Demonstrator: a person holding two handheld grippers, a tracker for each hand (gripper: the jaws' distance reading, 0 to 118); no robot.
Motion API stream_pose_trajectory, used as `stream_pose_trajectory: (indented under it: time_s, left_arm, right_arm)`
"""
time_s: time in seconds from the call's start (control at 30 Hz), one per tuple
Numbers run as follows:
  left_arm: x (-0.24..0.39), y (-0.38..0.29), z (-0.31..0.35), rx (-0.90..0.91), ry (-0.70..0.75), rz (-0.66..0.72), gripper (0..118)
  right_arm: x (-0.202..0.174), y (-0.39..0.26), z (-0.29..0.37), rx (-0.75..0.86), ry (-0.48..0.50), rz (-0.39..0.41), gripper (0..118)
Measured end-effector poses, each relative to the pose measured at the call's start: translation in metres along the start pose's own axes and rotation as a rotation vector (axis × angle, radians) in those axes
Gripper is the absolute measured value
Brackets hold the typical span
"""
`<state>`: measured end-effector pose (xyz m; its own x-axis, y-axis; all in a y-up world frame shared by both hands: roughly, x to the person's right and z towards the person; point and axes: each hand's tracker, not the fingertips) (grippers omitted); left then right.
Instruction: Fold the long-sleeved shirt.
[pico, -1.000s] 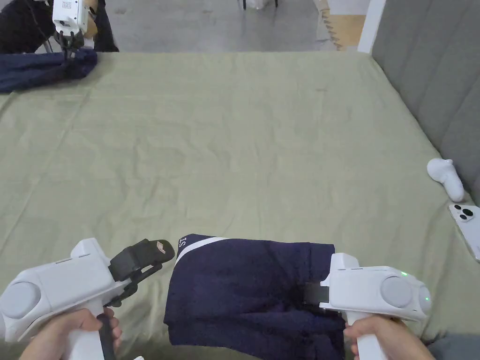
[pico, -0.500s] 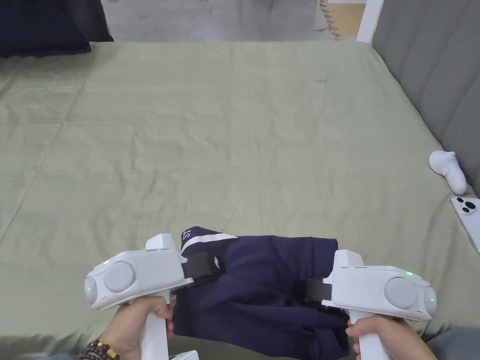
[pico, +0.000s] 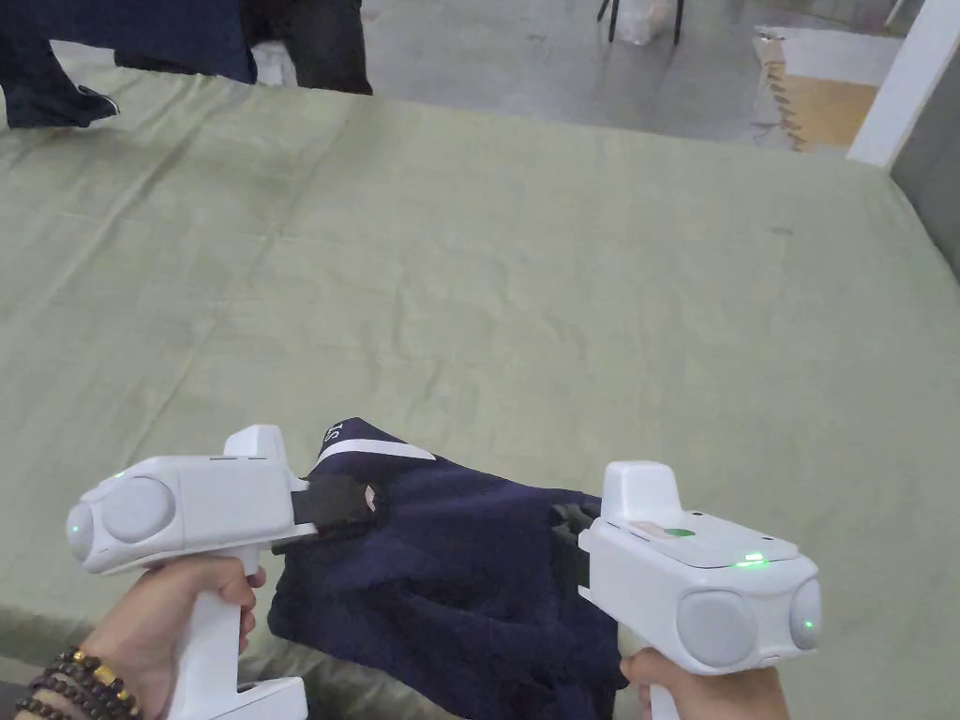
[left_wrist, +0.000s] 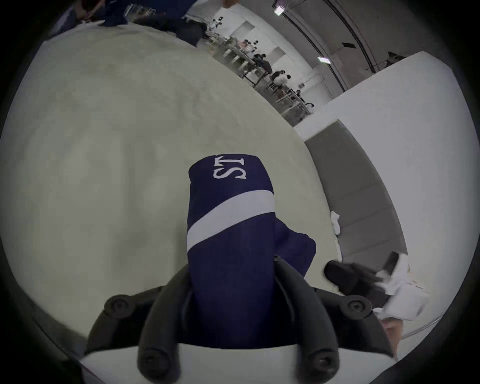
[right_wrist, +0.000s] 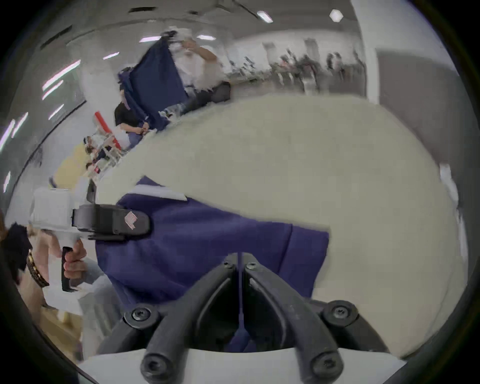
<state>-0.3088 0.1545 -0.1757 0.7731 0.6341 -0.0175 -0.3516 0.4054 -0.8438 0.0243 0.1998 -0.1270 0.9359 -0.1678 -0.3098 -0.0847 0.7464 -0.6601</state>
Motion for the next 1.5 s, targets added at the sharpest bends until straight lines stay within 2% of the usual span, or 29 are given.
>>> stream_pose_trajectory:
  time_s: [0.07,0.2,0.33,0.43,0.47,0.53,0.57,0.6,0.67,0.73,0.77,0.8,0.83,0.87,0.9,1.0,1.1,1.23,1.33,1.5]
  left_arm:
    - [-0.031,0.027,0.027,0.023,0.064,-0.006,31]
    - [-0.110,0.088,0.085,0.079,0.143,0.027,31]
    - [-0.196,0.142,0.138,0.120,0.208,0.022,31]
    - [-0.251,0.168,0.160,0.191,0.291,0.066,33]
    - [-0.262,0.172,0.164,0.208,0.302,0.105,42]
    - [-0.268,0.177,0.168,0.258,0.390,0.095,88]
    - [-0.265,0.180,0.170,0.254,0.415,0.074,106]
    - [-0.259,0.182,0.172,0.249,0.435,0.044,110]
    - [-0.246,0.182,0.179,0.267,0.400,-0.015,110]
    - [-0.226,0.182,0.183,0.274,0.477,-0.029,104]
    - [-0.216,0.181,0.189,0.279,0.495,-0.039,86]
    - [-0.202,0.178,0.191,0.284,0.472,-0.038,36]
    - [-0.189,0.176,0.191,0.293,0.452,-0.054,12]
    - [-0.167,0.169,0.187,0.317,0.454,-0.085,6]
    - [-0.144,0.162,0.187,0.352,0.508,-0.183,8]
    - [-0.072,0.135,0.174,0.401,0.375,-0.257,6]
    - [0.019,0.098,0.157,0.528,0.273,-0.345,6]
    - [0.129,0.045,0.132,0.672,0.160,-0.441,6]
    - [0.194,0.003,0.114,0.789,0.047,-0.579,5]
    - [0.252,-0.052,0.075,0.947,0.197,-0.759,5]
  right_arm:
    - [-0.047,0.027,-0.019,0.071,0.024,0.080,1]
    - [-0.148,0.075,-0.081,0.135,0.160,0.220,1]
    - [-0.227,0.106,-0.148,0.143,0.309,0.256,1]
    - [-0.268,0.114,-0.182,0.156,0.324,0.307,1]
    - [-0.275,0.114,-0.189,0.156,0.323,0.321,1]
    - [-0.282,0.115,-0.196,0.130,0.318,0.342,1]
    - [-0.281,0.115,-0.196,0.117,0.331,0.359,1]
    - [-0.277,0.115,-0.193,0.121,0.336,0.360,1]
    - [-0.266,0.118,-0.180,0.135,0.334,0.357,1]
    - [-0.254,0.123,-0.158,0.146,0.326,0.342,1]
    - [-0.245,0.127,-0.146,0.160,0.324,0.337,1]
    - [-0.236,0.130,-0.132,0.180,0.316,0.339,1]
    - [-0.226,0.134,-0.118,0.204,0.300,0.339,1]
    - [-0.217,0.138,-0.099,0.227,0.285,0.340,1]
    - [-0.204,0.142,-0.080,0.255,0.278,0.340,1]
    - [-0.163,0.151,-0.025,0.330,0.233,0.321,1]
    - [-0.109,0.156,0.039,0.420,0.170,0.286,1]
    - [-0.036,0.149,0.116,0.522,0.021,0.231,1]
    - [0.021,0.136,0.161,0.596,-0.097,0.189,1]
    - [0.108,0.095,0.208,0.677,-0.321,0.095,1]
